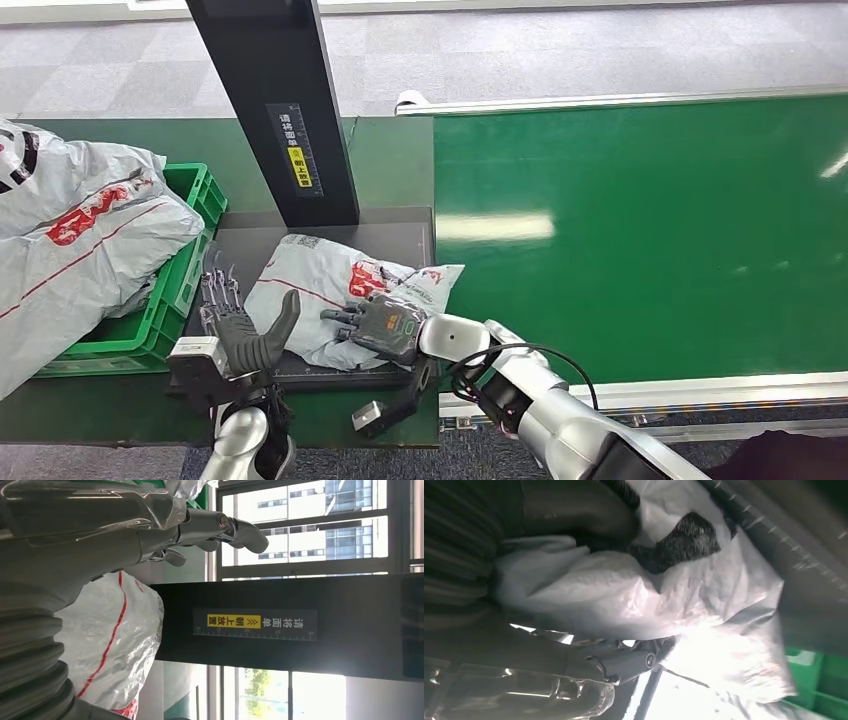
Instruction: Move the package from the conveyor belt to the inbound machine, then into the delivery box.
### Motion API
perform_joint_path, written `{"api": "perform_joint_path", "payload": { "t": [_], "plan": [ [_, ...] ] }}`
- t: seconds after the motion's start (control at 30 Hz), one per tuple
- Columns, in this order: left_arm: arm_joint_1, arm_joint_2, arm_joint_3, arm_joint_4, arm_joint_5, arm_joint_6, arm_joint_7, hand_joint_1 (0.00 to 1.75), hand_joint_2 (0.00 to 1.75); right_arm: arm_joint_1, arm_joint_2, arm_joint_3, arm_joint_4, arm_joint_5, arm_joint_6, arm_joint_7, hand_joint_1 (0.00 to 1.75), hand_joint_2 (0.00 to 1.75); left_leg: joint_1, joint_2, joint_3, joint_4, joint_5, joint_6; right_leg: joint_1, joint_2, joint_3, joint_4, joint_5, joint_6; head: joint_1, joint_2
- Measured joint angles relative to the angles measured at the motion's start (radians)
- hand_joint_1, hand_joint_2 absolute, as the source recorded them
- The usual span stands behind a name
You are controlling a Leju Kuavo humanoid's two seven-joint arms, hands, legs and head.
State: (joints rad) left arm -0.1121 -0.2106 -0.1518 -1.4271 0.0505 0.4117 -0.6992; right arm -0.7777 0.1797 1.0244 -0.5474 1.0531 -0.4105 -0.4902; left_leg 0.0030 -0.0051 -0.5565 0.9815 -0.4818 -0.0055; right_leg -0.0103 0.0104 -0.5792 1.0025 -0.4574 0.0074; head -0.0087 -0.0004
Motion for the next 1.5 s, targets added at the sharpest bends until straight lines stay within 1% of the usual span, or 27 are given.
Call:
{"api": "perform_joint_path", "payload": {
  "t": [0.1,0.27,0.47,0.63,0.73,0.9,1.0,1.13,1.2,1.27,1.33,1.5],
  "plan": [
    [0.001,0.0,0.001,0.004,0.0,-0.002,0.0,0.0,1.75,-0.003,-0.003,-0.019,0.012,-0.057,-0.032,0.001,0.0,1.75,0.0,0.0,0.0,0.0,0.0,0.0,0.0,0.0,0.0,0.0,0.0,0.0,0.0,0.0],
    [0.007,0.001,0.002,0.009,0.0,-0.013,0.0,0.0,1.75,0.024,-0.029,-0.091,-0.024,-0.143,-0.085,-0.017,0.0,1.75,0.0,0.0,0.0,0.0,0.0,0.0,0.0,0.0,0.0,0.0,0.0,0.0,0.0,0.0],
    [0.01,0.001,0.003,0.009,-0.002,-0.014,0.0,0.0,1.75,0.095,-0.063,-0.218,-0.119,-0.282,-0.075,-0.094,0.0,1.75,0.0,0.0,-0.001,0.0,0.0,0.0,0.0,0.0,0.0,0.0,0.0,0.0,0.0,0.0],
    [0.012,0.002,0.003,0.009,-0.002,-0.014,0.0,0.0,1.75,0.125,-0.08,-0.282,-0.165,-0.305,-0.067,-0.111,0.0,1.75,0.0,0.0,-0.001,0.0,0.0,0.0,0.0,0.0,0.0,0.0,0.0,0.0,0.0,0.0],
    [0.013,0.002,0.003,0.009,-0.002,-0.014,0.0,0.0,1.75,0.143,-0.084,-0.313,-0.188,-0.364,-0.034,-0.142,0.0,1.75,0.0,0.0,-0.001,0.0,0.0,0.0,0.0,0.0,0.0,0.0,0.0,0.0,0.0,0.0],
    [0.012,0.002,0.002,0.01,-0.003,-0.014,0.0,0.0,1.75,0.191,-0.091,-0.405,-0.239,-0.559,0.089,-0.198,0.0,1.75,0.0,-0.001,-0.001,0.0,0.0,0.0,0.0,0.0,-0.001,0.0,0.0,0.0,0.0,0.0],
    [0.012,0.002,0.002,0.014,-0.006,-0.014,0.0,0.0,1.75,0.229,-0.099,-0.454,-0.294,-0.686,0.17,-0.204,0.0,1.75,0.0,0.0,-0.001,0.0,0.0,0.0,0.0,0.0,-0.001,0.0,0.0,0.0,0.0,0.0],
    [0.009,0.003,-0.001,0.027,-0.017,-0.016,0.005,0.0,1.75,0.272,-0.112,-0.494,-0.365,-0.779,0.219,-0.204,0.0,1.75,0.0,0.0,-0.001,0.0,0.0,0.0,0.0,0.0,-0.001,0.0,0.0,0.0,0.0,0.0],
    [0.006,0.008,-0.008,0.039,-0.05,-0.023,0.034,0.0,1.75,0.296,-0.121,-0.515,-0.405,-0.836,0.248,-0.204,0.0,1.75,0.0,0.0,-0.001,0.0,0.0,0.0,0.0,0.0,-0.001,0.0,0.0,0.0,0.0,0.0],
    [0.003,0.017,-0.022,0.059,-0.112,-0.026,0.088,0.0,1.75,0.32,-0.131,-0.539,-0.447,-0.87,0.263,-0.204,0.0,1.75,0.0,0.0,-0.001,0.0,0.0,0.0,0.0,0.0,-0.001,0.0,0.0,0.0,0.0,0.0],
    [0.001,0.027,-0.037,0.079,-0.168,-0.025,0.129,0.0,1.75,0.34,-0.142,-0.559,-0.485,-0.875,0.264,-0.204,0.0,1.75,0.0,0.0,-0.001,0.0,0.0,0.0,0.0,0.0,-0.001,0.0,0.0,0.0,0.0,0.0],
    [-0.007,0.043,-0.054,0.107,-0.194,-0.024,0.147,0.0,1.75,0.365,-0.16,-0.582,-0.537,-0.875,0.263,-0.204,0.0,1.75,0.0,0.0,-0.001,0.0,0.0,0.0,0.0,0.0,-0.001,0.0,0.0,0.0,0.0,0.0]
  ]
}}
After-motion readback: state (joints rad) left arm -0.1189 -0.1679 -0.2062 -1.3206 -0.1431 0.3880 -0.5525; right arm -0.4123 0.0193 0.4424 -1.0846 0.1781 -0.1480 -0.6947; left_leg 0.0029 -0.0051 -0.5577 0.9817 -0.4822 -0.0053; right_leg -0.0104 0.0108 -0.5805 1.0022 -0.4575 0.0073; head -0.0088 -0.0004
